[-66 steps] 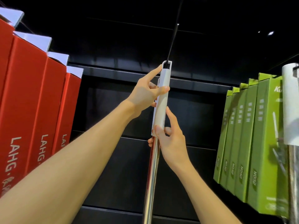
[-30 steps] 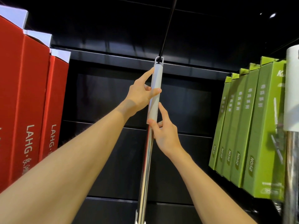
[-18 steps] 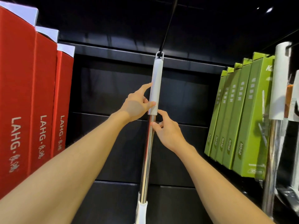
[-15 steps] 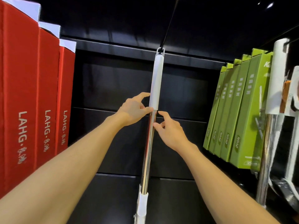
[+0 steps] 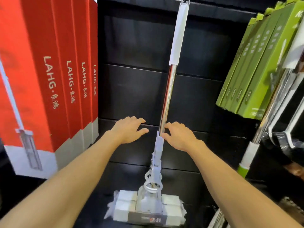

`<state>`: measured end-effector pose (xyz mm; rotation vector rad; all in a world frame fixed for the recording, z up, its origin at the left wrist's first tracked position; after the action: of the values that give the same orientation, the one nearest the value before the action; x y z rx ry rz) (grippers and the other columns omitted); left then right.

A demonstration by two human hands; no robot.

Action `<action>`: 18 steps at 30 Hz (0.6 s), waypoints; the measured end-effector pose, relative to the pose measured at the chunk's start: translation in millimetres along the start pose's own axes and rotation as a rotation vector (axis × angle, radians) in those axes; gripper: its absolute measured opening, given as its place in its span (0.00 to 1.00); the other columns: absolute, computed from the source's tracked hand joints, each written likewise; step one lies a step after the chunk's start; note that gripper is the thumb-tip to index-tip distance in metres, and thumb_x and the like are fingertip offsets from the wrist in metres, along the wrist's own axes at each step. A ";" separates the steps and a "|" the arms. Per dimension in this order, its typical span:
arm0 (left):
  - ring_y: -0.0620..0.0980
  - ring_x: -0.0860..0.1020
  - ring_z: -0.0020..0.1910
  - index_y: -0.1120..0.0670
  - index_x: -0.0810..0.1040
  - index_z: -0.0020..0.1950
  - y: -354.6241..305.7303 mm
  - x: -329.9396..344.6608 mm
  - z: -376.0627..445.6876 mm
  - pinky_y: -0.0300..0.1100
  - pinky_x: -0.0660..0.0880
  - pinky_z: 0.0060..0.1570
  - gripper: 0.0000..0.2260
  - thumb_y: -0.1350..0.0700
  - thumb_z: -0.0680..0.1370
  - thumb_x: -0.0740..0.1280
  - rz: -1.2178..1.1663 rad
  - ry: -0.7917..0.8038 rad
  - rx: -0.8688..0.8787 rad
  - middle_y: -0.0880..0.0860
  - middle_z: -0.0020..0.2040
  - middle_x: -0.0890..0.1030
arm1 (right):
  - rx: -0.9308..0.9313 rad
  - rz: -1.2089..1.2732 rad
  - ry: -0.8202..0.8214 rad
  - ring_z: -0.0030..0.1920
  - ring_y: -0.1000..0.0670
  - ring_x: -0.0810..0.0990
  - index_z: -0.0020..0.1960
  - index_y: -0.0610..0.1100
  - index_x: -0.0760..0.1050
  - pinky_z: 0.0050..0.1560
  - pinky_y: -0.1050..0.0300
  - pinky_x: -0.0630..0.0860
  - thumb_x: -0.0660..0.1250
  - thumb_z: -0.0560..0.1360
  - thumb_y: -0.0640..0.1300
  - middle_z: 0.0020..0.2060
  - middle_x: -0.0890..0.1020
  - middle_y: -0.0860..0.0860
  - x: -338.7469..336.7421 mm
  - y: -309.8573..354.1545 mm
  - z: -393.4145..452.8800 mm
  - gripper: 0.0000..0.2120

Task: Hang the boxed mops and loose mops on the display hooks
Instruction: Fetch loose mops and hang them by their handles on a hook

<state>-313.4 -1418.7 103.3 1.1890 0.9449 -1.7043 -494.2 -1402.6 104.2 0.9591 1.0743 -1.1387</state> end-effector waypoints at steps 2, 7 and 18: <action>0.57 0.75 0.70 0.48 0.66 0.81 6.0 8.9 -35.8 0.56 0.74 0.66 0.28 0.36 0.85 0.57 0.072 0.033 -0.032 0.55 0.71 0.76 | -0.050 -0.036 0.069 0.62 0.41 0.78 0.72 0.48 0.71 0.61 0.41 0.78 0.59 0.83 0.59 0.65 0.77 0.44 18.1 16.0 -19.6 0.23; 0.58 0.72 0.73 0.47 0.65 0.81 36.5 14.1 -152.9 0.57 0.71 0.69 0.27 0.35 0.85 0.55 0.135 0.072 -0.198 0.56 0.74 0.74 | -0.245 -0.055 0.139 0.67 0.38 0.75 0.76 0.47 0.68 0.64 0.41 0.75 0.59 0.83 0.61 0.69 0.75 0.42 49.2 84.2 -64.3 0.27; 0.61 0.74 0.69 0.47 0.70 0.77 142.4 -40.8 -597.9 0.56 0.73 0.64 0.27 0.33 0.84 0.55 0.294 0.201 -0.981 0.57 0.70 0.75 | -0.908 0.098 0.249 0.69 0.36 0.73 0.76 0.48 0.69 0.65 0.40 0.74 0.59 0.83 0.63 0.70 0.73 0.41 94.3 383.3 -257.7 0.28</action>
<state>23.2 -921.6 -34.7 0.7600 1.4078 -0.7027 -149.3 -1109.5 -27.5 0.4130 1.5263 -0.3511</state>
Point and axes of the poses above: each hand's wrist, its own z-axis towards the middle knuckle, its own x-axis out of the palm, y = z × x, the point moved 9 cm from there along z, towards the middle knuckle
